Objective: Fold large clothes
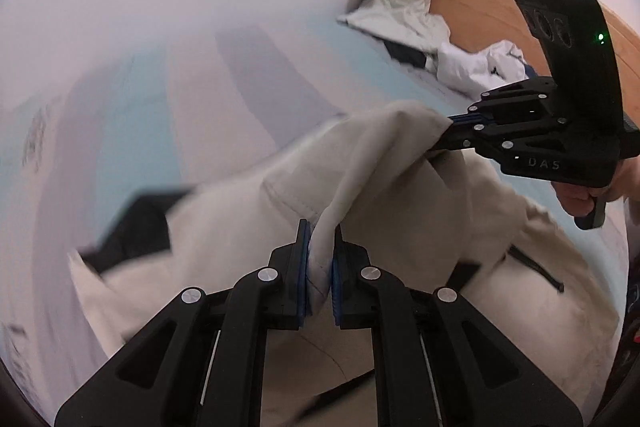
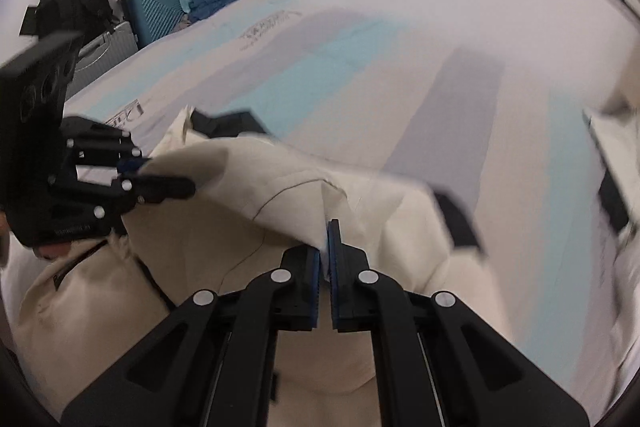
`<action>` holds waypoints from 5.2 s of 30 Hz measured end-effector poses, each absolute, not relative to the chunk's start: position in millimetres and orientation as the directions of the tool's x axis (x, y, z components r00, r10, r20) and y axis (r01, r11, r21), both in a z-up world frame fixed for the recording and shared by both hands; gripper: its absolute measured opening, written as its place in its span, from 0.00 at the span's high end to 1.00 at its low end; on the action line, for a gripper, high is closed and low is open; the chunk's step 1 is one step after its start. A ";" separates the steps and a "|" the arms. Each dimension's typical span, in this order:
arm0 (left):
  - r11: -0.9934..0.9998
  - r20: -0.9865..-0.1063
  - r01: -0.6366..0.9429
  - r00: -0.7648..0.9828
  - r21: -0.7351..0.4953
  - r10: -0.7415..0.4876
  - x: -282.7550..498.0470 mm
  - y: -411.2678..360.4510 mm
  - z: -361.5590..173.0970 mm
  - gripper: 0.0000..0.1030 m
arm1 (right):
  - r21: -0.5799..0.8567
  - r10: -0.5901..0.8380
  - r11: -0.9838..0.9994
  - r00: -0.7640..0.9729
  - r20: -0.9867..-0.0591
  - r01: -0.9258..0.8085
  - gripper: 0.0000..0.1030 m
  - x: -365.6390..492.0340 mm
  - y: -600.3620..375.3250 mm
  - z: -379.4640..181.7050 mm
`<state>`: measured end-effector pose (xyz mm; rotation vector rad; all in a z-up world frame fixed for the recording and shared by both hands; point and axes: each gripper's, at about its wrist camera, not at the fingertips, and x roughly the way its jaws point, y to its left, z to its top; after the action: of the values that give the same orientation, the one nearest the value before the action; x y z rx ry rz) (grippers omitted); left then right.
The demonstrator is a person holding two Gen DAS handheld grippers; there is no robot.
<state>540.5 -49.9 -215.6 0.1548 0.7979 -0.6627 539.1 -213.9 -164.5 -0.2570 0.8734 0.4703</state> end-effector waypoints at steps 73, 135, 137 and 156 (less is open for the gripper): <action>0.963 -0.878 0.267 0.456 -0.025 -0.149 332.1 78.1 -246.8 0.06 | -0.012 0.035 0.994 0.424 -0.905 -0.107 0.34 334.0 -279.5 -210.9; 0.986 -0.946 0.134 0.292 -0.104 -0.139 174.1 99.0 -207.7 0.89 | 0.140 0.124 0.990 0.295 -0.947 0.033 0.87 163.0 -381.5 -184.6; 0.984 -0.945 0.141 0.295 -0.106 -0.144 185.0 92.5 -183.9 0.90 | 0.177 0.159 0.984 0.312 -0.937 0.030 0.87 180.4 -384.1 -162.5; 0.959 -0.883 0.280 0.442 -0.031 -0.158 447.8 70.9 -81.7 0.90 | 0.114 0.104 0.993 0.484 -0.869 -0.008 0.88 435.8 -391.7 -55.6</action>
<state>447.8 70.9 -81.7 0.1262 1.0805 -0.2725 435.8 -391.7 -55.6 0.0993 1.0634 0.0679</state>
